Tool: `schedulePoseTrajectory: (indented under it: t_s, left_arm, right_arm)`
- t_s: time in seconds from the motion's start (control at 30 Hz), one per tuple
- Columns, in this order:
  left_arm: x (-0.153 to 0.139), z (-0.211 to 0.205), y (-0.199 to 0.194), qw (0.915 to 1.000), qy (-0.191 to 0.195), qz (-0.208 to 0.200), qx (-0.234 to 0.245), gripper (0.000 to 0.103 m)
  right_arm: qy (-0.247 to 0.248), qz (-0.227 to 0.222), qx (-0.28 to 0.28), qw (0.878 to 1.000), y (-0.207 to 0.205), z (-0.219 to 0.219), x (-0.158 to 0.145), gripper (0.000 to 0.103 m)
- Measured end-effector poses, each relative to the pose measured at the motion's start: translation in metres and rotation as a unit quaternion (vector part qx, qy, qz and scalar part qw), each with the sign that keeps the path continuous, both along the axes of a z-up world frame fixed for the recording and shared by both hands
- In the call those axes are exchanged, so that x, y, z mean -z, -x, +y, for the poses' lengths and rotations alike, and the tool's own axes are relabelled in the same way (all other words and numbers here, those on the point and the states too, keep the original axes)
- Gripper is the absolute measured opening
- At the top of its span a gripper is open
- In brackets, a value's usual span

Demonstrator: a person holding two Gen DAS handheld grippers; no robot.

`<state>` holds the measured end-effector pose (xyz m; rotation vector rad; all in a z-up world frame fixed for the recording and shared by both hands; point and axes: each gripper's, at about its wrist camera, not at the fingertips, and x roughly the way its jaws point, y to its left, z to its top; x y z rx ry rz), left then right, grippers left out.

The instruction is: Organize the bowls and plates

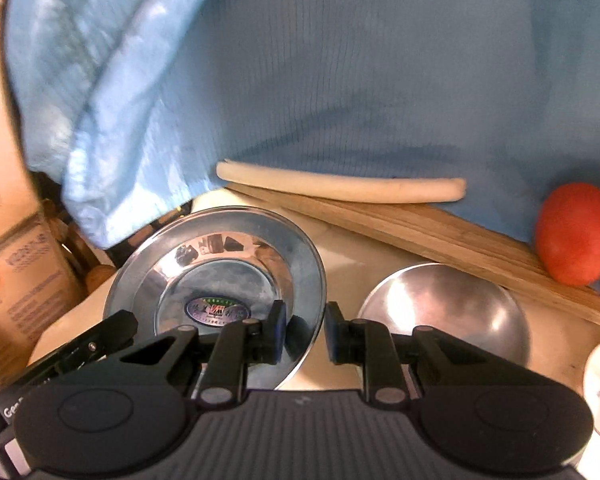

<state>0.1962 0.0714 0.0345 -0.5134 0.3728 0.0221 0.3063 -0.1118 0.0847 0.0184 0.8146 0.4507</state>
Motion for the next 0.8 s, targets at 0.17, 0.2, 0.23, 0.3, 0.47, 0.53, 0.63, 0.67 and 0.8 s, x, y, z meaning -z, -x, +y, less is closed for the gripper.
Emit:
schedulePoseTrajectory:
  t_s: [0.17,0.2,0.23,0.3,0.47,0.53,0.63,0.67,0.8]
  left_arm:
    - [-0.010,-0.016,0.018,0.9997,-0.006,-0.009,0.022,0.013]
    - [-0.011,-0.019,0.021,0.9996,-0.006,-0.009,0.026,0.013]
    - [-0.011,-0.022,0.024,0.9995,-0.008,-0.008,0.030,0.013]
    - [-0.011,-0.029,0.029,0.9992,-0.011,-0.007,0.039,0.013]
    - [-0.010,-0.046,0.045,0.9979,-0.021,-0.003,0.061,0.014]
    - [-0.010,-0.053,0.050,0.9974,-0.024,-0.002,0.068,0.014]
    - [-0.009,-0.062,0.056,0.9965,-0.029,-0.001,0.079,0.014]
    - [-0.008,-0.064,0.058,0.9962,-0.030,0.000,0.081,0.014]
    - [-0.006,-0.073,0.064,0.9953,-0.033,0.003,0.091,0.014]
  right_arm:
    - [-0.002,-0.008,0.007,1.000,0.026,-0.018,-0.014,0.023]
    - [-0.001,-0.010,0.010,1.000,0.031,-0.022,-0.015,0.023]
    - [0.000,-0.011,0.012,1.000,0.037,-0.025,-0.016,0.023]
    - [0.000,-0.012,0.018,1.000,0.049,-0.032,-0.019,0.023]
    - [-0.001,-0.012,0.030,0.999,0.070,-0.044,-0.019,0.023]
    - [-0.002,-0.011,0.036,0.999,0.080,-0.051,-0.019,0.023]
    - [-0.001,-0.011,0.045,0.999,0.093,-0.062,-0.018,0.023]
    - [-0.001,-0.010,0.047,0.999,0.096,-0.065,-0.017,0.023]
    - [-0.005,-0.008,0.054,0.998,0.108,-0.076,-0.015,0.023]
